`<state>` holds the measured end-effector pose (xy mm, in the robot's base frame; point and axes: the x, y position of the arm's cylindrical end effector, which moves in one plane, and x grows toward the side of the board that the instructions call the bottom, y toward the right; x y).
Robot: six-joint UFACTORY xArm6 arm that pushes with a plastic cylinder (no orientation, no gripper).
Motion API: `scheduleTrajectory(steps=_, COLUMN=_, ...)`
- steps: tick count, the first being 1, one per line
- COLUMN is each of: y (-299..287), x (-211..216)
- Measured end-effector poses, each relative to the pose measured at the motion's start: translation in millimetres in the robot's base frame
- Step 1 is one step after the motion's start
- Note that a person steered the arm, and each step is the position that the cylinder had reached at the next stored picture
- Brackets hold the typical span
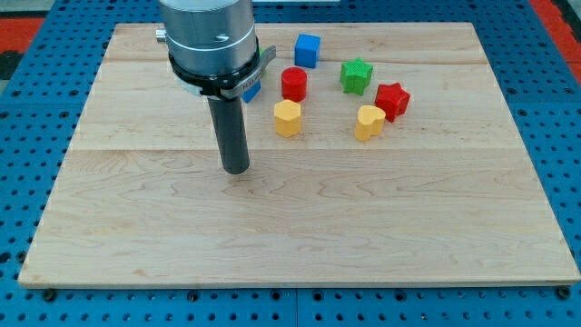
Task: Push the yellow hexagon closer to the red circle
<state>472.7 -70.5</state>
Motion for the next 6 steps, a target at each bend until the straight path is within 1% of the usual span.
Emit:
scheduleTrajectory(steps=2, y=14.9, x=-34.3)
scheduleTrajectory(steps=4, y=65.1, x=-48.5)
scheduleTrajectory(steps=5, y=91.1, x=-73.8)
scheduleTrajectory(steps=6, y=115.7, x=-88.1)
